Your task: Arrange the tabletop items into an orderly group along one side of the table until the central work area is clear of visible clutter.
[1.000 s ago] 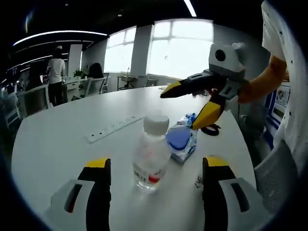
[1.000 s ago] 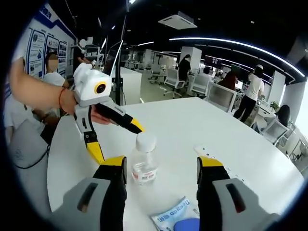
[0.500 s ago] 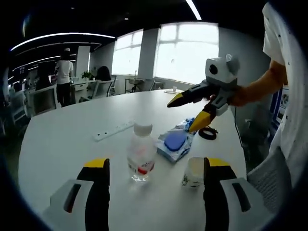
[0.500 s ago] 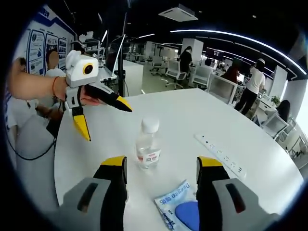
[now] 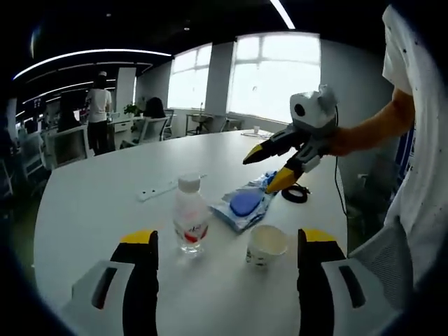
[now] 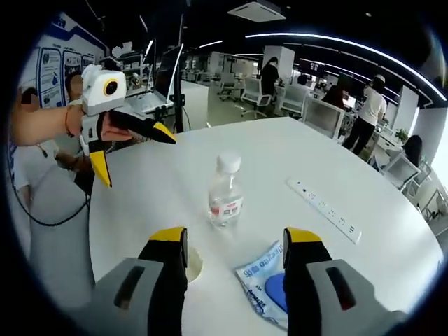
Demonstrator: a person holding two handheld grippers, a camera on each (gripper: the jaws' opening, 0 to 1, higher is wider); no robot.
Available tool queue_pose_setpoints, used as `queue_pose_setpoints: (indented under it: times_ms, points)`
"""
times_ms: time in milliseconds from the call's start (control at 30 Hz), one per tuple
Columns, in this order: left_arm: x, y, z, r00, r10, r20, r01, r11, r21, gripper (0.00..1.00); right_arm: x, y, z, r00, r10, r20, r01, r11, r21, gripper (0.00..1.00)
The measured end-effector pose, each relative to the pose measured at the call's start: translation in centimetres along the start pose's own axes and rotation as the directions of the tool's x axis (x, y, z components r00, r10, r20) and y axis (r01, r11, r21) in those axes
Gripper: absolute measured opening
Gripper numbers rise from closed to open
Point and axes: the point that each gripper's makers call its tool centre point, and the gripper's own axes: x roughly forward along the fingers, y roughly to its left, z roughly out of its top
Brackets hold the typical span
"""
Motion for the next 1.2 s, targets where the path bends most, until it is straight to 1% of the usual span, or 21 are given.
queue_pose_setpoints:
  times_ms: [200, 367, 433, 500, 533, 567, 633, 667, 700, 800, 933, 967, 1000, 1067, 1133, 1200]
  points:
    - [-1.4, -1.0, 0.2, 1.0, 0.024, 0.012, -0.024, 1.0, -0.008, 0.84, -0.3, 0.5, -1.8, 0.999, 0.004, -0.051, -0.004, 1.0, 0.008, 0.54]
    - [-2.4, -1.9, -0.6, 0.999, 0.035, -0.002, -0.035, 0.999, -0.008, 0.84, -0.1, 1.3, -3.1, 0.996, 0.025, -0.087, -0.023, 0.999, 0.028, 0.54]
    - [-2.7, -2.3, -0.8, 0.999, 0.037, -0.006, -0.037, 0.999, -0.009, 0.84, 0.0, 1.6, -3.7, 0.993, 0.035, -0.111, -0.031, 0.999, 0.037, 0.54]
    - [-2.9, -2.6, -0.9, 0.999, 0.036, -0.009, -0.036, 0.999, -0.007, 0.84, 0.2, 1.8, -3.9, 0.992, 0.037, -0.117, -0.032, 0.999, 0.042, 0.53]
    - [-3.0, -2.8, -1.1, 0.999, 0.037, -0.015, -0.037, 0.999, -0.006, 0.84, 0.3, 2.0, -4.4, 0.989, 0.046, -0.14, -0.039, 0.998, 0.053, 0.53]
    - [-3.1, -3.0, -1.4, 0.999, 0.036, -0.023, -0.037, 0.999, -0.004, 0.84, 0.4, 2.1, -4.6, 0.988, 0.051, -0.147, -0.042, 0.997, 0.062, 0.52]
    - [-3.2, -3.2, -1.7, 0.999, 0.036, -0.035, -0.036, 0.999, 0.002, 0.83, 0.7, 2.3, -5.0, 0.986, 0.059, -0.159, -0.046, 0.996, 0.081, 0.48]
    - [-3.4, -3.3, -1.9, 0.999, 0.038, -0.037, -0.038, 0.999, 0.001, 0.83, 0.9, 2.7, -5.0, 0.984, 0.078, -0.163, -0.065, 0.994, 0.088, 0.46]
    - [-3.5, -3.4, -1.9, 0.999, 0.038, -0.034, -0.038, 0.999, -0.003, 0.83, 1.0, 2.8, -5.1, 0.983, 0.077, -0.164, -0.063, 0.994, 0.09, 0.43]
    - [-3.9, -3.8, -1.9, 0.999, 0.043, -0.029, -0.043, 0.999, -0.009, 0.82, 1.7, 3.3, -5.7, 0.977, 0.09, -0.194, -0.073, 0.993, 0.089, 0.41]
    - [-4.3, -4.0, -2.0, 0.998, 0.053, -0.023, -0.053, 0.999, -0.013, 0.82, 2.8, 3.8, -6.0, 0.972, 0.107, -0.209, -0.087, 0.991, 0.103, 0.36]
    - [-4.4, -4.0, -2.1, 0.998, 0.053, -0.023, -0.054, 0.998, -0.013, 0.82, 3.1, 3.9, -6.5, 0.967, 0.108, -0.23, -0.087, 0.991, 0.099, 0.35]
    - [-4.5, -4.0, -2.2, 0.998, 0.057, -0.026, -0.057, 0.998, -0.01, 0.81, 3.3, 4.0, -6.7, 0.964, 0.115, -0.241, -0.094, 0.991, 0.098, 0.32]
    - [-4.7, -4.0, -2.4, 0.998, 0.061, -0.029, -0.061, 0.998, -0.009, 0.81, 3.8, 4.2, -6.7, 0.963, 0.122, -0.24, -0.099, 0.99, 0.103, 0.28]
    - [-4.9, -4.1, -2.5, 0.998, 0.063, -0.026, -0.063, 0.998, -0.014, 0.8, 4.1, 4.6, -7.0, 0.956, 0.139, -0.259, -0.115, 0.988, 0.105, 0.22]
    - [-5.1, -4.1, -2.7, 0.998, 0.065, -0.026, -0.066, 0.998, -0.015, 0.8, 4.4, 4.6, -7.1, 0.955, 0.139, -0.264, -0.114, 0.988, 0.106, 0.18]
